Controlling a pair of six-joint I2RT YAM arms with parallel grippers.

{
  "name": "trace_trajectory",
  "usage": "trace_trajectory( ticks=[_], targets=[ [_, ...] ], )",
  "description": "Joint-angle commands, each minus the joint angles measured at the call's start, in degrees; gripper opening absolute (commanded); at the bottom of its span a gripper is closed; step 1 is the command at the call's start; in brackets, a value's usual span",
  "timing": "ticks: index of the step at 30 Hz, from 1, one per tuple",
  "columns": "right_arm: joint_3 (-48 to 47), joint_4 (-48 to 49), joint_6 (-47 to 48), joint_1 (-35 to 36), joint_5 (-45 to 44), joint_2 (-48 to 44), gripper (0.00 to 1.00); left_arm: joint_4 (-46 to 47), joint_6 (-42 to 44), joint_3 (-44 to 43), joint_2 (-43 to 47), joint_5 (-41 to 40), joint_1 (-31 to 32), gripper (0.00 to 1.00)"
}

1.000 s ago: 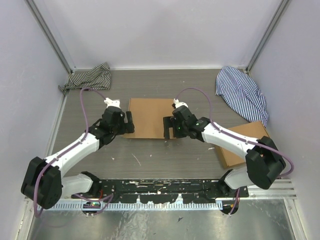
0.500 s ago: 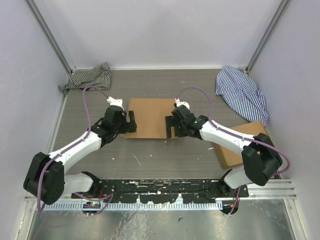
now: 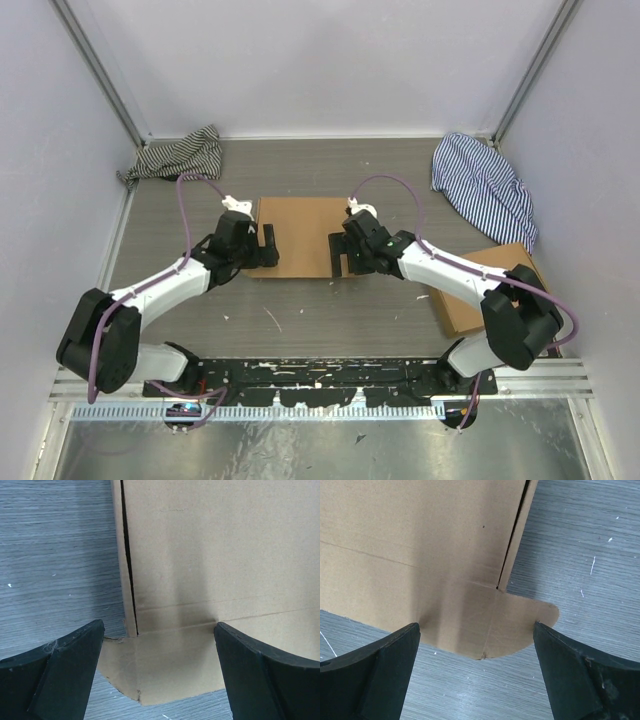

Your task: Fold the paper box

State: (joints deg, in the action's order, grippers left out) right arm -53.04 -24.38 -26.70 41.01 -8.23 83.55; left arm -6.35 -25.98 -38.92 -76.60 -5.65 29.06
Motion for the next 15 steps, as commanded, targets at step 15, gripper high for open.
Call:
trace_trajectory(
  ticks=[15],
  targets=[
    [-1.0,3.2,0.5,-0.1,2.7,-0.5,1.0,-8.7,-1.8,3.0,11.1,-0.8,0.0,0.99]
  ],
)
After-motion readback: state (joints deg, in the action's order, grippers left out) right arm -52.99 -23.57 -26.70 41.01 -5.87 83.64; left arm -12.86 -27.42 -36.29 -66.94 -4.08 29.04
